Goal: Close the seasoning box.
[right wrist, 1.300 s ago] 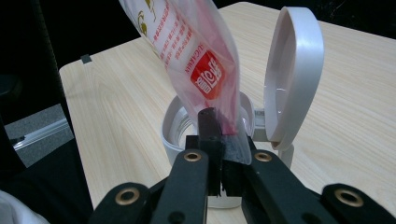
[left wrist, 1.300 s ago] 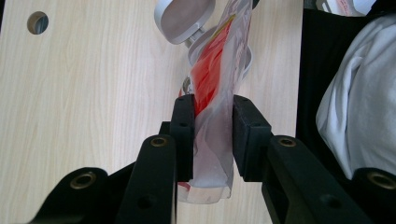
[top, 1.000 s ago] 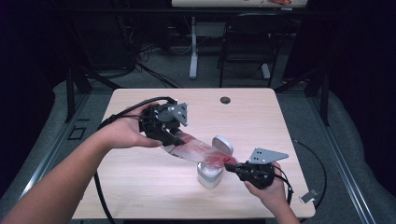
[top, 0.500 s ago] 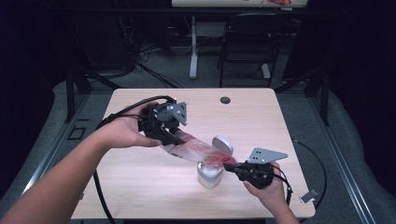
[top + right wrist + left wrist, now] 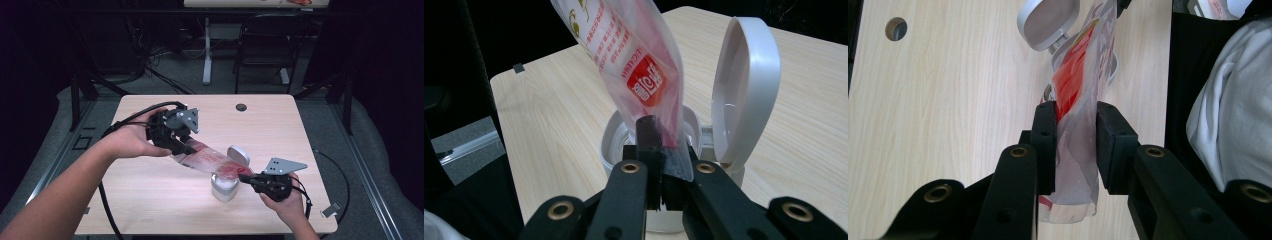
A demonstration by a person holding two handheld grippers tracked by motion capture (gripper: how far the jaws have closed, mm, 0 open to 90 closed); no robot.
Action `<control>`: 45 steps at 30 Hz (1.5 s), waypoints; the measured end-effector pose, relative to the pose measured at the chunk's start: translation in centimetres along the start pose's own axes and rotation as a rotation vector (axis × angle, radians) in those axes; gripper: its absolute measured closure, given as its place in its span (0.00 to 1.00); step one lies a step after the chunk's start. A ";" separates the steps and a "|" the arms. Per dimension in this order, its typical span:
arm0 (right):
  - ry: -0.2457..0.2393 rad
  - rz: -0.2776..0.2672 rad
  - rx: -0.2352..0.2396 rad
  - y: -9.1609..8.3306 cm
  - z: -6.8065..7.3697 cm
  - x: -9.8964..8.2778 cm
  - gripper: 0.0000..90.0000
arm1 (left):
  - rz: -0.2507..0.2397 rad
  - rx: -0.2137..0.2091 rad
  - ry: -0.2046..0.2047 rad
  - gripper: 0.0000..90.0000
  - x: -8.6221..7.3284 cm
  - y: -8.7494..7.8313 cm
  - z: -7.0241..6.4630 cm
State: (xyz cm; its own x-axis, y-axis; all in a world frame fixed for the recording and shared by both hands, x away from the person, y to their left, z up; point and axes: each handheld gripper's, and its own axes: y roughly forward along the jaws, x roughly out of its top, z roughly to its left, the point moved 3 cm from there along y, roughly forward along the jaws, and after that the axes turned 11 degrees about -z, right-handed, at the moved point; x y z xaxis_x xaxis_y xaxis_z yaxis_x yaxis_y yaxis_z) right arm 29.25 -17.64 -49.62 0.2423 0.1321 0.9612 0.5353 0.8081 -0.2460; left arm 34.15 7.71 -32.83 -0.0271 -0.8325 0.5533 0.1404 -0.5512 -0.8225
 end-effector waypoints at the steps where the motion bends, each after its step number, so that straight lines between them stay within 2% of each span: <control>1: 0.000 -0.002 0.000 0.0 0.0 0.0 1.00 | -0.004 0.000 -0.006 0.81 0.0 0.0 0.0; 15: -0.008 -0.004 -0.002 0.2 0.0 0.3 1.00 | -0.008 0.004 -0.004 0.82 -0.2 -0.2 0.0; 19: -0.007 -0.005 -0.005 0.1 0.0 0.3 1.00 | -0.016 0.002 -0.015 0.82 -0.2 -0.1 0.0; 21: -0.007 -0.004 -0.006 0.1 0.0 0.3 1.00 | -0.012 0.001 -0.007 0.82 -0.2 -0.1 0.1; 29: -0.009 -0.005 -0.014 -0.3 -0.2 0.3 1.00 | -0.023 -0.003 -0.020 0.82 -0.2 0.2 0.0; 33: -0.008 -0.008 -0.016 -0.6 -0.2 0.3 1.00 | -0.020 -0.004 -0.003 0.82 -0.1 0.2 0.1; 45: -0.019 -0.001 -0.019 -1.1 0.0 0.3 1.00 | -0.029 -0.015 -0.014 0.82 -0.1 0.5 0.1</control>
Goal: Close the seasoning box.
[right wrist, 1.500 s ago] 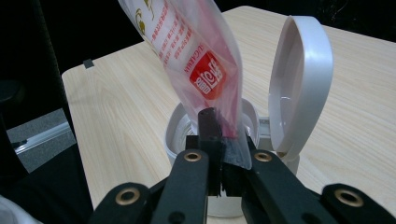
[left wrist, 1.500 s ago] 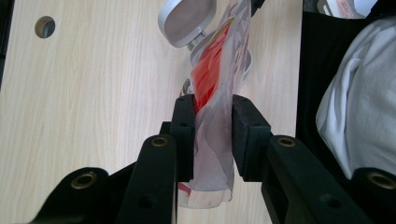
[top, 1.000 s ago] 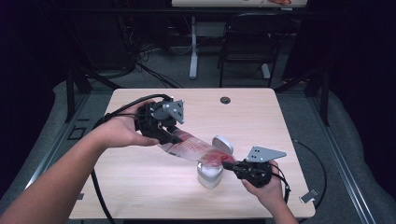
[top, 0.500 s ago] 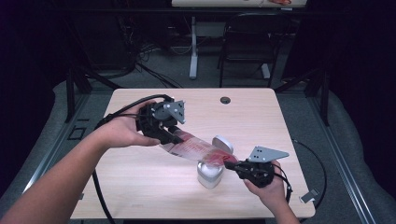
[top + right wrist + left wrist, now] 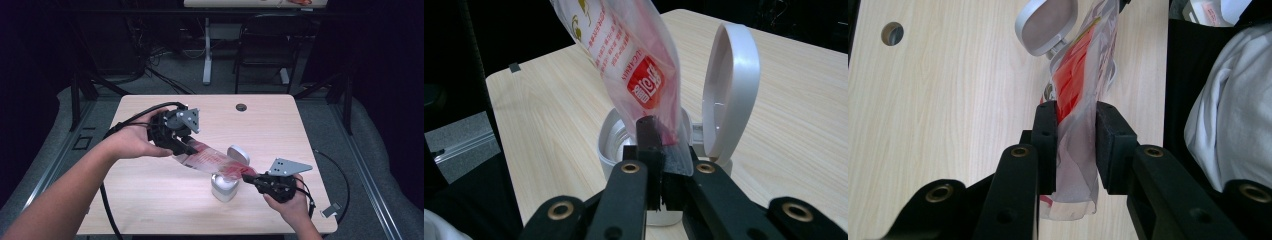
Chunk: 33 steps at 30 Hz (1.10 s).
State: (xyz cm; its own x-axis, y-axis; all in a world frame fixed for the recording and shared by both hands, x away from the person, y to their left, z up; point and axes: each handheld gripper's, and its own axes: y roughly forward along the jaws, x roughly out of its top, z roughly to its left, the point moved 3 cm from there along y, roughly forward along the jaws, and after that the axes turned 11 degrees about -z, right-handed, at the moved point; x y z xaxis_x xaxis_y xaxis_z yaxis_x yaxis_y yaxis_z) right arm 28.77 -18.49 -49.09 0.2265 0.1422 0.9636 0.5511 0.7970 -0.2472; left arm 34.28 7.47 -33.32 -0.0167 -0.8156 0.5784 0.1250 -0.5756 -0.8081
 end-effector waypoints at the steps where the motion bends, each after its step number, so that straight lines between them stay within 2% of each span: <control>1: 0.004 -0.004 0.000 0.0 0.0 0.0 1.00 | 0.000 0.000 0.001 0.82 0.0 0.0 0.0; 4: 0.003 -0.004 -0.003 0.0 -0.1 0.0 1.00 | -0.001 0.001 0.000 0.82 0.1 0.0 0.0; 5: 0.005 -0.005 -0.002 0.0 -0.1 0.0 1.00 | 0.008 0.002 0.014 0.82 0.2 0.0 0.1; 6: 0.005 -0.005 -0.001 0.0 -0.1 0.0 1.00 | 0.003 0.002 0.003 0.82 0.2 0.0 0.0; 23: 0.011 -0.010 -0.011 -0.1 -0.4 0.0 1.00 | 0.002 0.007 0.021 0.82 0.5 -0.1 0.0; 33: 0.007 -0.012 0.004 0.3 -0.1 0.1 1.00 | -0.009 0.008 0.002 0.82 -0.2 -0.4 0.0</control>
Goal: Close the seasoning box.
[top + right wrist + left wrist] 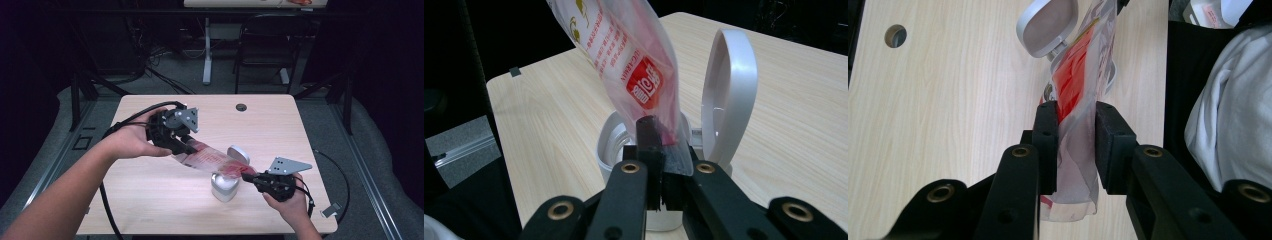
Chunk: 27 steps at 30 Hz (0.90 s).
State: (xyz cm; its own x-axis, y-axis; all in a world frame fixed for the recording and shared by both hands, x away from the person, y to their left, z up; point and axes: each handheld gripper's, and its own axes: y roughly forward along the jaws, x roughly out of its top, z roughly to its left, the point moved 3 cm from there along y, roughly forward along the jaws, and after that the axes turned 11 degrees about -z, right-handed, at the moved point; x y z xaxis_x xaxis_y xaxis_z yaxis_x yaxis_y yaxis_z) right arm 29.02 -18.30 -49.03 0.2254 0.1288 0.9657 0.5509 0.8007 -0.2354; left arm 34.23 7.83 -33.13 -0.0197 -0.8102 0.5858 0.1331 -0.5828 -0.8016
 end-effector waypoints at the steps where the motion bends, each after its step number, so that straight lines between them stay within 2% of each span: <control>1: 0.000 0.000 -0.001 0.0 0.0 0.0 1.00 | -0.002 -0.004 -0.002 0.82 -0.1 0.0 0.0; 11: 0.002 -0.002 0.008 0.4 0.2 0.1 0.99 | -0.016 -0.004 -0.030 0.83 -1.4 0.0 0.2; 20: 0.010 -0.019 0.017 0.8 0.2 0.3 0.98 | -0.056 -0.002 -0.071 0.83 -3.2 0.0 0.3; 27: 0.019 -0.018 0.019 1.1 0.3 0.1 0.95 | -0.062 -0.002 -0.076 0.83 -3.8 -0.1 0.3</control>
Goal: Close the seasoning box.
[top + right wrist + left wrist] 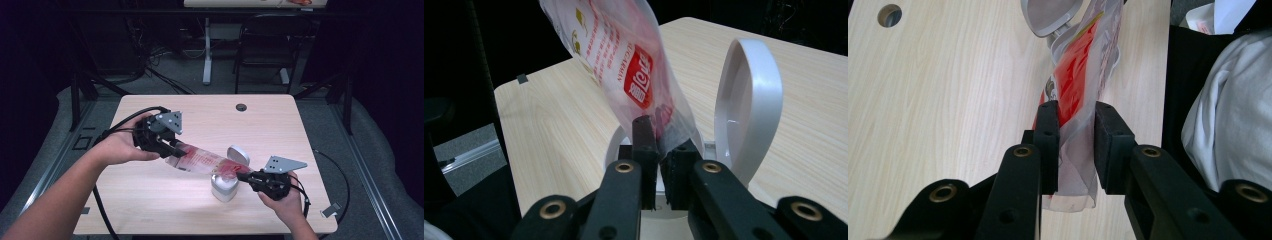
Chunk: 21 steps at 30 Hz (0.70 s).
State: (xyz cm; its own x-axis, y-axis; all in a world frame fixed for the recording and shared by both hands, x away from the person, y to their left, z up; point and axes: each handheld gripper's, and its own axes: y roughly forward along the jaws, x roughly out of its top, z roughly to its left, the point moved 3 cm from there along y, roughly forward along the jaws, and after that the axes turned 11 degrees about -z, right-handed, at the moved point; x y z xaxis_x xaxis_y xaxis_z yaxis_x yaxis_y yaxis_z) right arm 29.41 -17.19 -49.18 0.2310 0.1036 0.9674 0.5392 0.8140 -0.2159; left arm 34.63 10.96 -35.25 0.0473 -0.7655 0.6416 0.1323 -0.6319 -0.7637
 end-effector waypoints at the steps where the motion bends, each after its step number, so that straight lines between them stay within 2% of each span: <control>1: -0.001 0.002 0.003 0.1 0.0 -0.1 0.95 | -0.001 0.000 -0.001 0.84 0.0 0.0 0.0; 13: 0.008 0.026 0.003 0.4 -0.1 -0.9 0.94 | -0.013 -0.002 -0.010 0.84 -0.5 -0.1 0.0; 21: 0.015 0.019 0.010 0.5 0.0 -1.1 0.94 | -0.024 0.000 -0.016 0.84 -0.9 -0.1 0.0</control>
State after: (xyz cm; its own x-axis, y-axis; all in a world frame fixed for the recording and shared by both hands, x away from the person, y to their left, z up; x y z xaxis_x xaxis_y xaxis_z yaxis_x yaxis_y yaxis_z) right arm 29.48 -16.90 -50.34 0.2528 0.1104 0.9612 0.5264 0.8179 -0.2324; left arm 34.60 11.76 -35.73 0.0595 -0.7483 0.6607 0.1334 -0.6500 -0.7482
